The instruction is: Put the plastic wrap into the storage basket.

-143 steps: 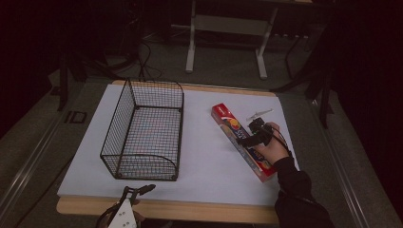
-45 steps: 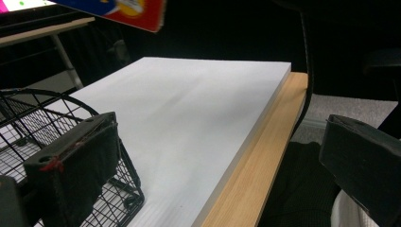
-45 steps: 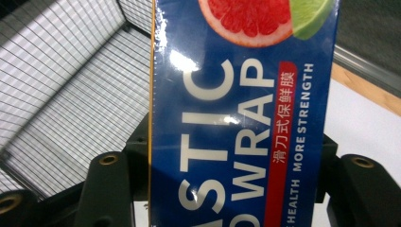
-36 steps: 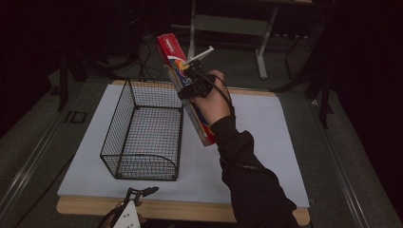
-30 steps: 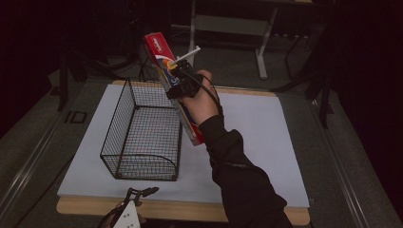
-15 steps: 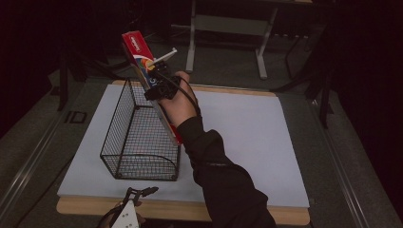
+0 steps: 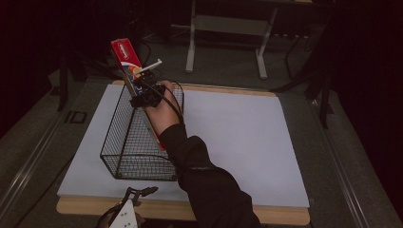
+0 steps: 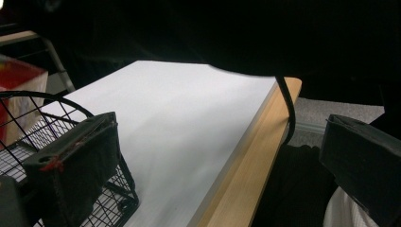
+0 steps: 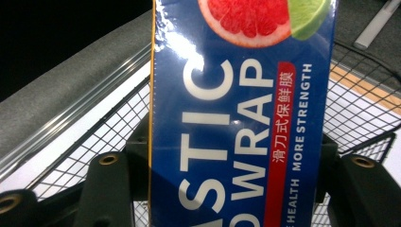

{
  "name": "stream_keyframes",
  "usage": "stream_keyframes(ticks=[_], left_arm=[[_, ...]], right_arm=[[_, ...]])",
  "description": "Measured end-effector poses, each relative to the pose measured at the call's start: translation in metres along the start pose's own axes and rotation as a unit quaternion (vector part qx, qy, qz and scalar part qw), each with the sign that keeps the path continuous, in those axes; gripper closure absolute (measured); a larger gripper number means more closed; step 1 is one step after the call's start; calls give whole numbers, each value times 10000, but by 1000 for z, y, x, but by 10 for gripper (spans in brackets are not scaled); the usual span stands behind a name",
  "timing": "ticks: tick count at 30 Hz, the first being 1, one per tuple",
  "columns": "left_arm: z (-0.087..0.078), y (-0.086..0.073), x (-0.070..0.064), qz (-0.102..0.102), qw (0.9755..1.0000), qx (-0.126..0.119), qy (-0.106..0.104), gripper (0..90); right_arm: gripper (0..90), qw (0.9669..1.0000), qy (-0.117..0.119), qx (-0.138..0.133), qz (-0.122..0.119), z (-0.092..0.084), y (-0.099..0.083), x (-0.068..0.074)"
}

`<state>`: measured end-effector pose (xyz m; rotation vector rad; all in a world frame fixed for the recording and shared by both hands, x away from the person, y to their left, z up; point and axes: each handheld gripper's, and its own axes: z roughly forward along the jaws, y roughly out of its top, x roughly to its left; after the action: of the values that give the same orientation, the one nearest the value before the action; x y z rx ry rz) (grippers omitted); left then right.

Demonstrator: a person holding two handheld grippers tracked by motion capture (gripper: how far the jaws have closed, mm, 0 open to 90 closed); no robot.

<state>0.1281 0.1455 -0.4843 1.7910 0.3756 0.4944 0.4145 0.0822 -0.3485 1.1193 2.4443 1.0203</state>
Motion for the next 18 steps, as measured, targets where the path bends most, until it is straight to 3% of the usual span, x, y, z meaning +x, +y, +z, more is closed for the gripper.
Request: stream_keyframes(ticks=[11, 18], left_arm=[[-1, 0, 0, -28, 10000, -29, -54, 1], [-2, 1, -1, -34, 9999, -89, -140, 1]], right_arm=[[397, 9996, -65, 125, 240, 36, -26, -8], [394, 9983, -102, 412, 403, 51, -37, -10]])
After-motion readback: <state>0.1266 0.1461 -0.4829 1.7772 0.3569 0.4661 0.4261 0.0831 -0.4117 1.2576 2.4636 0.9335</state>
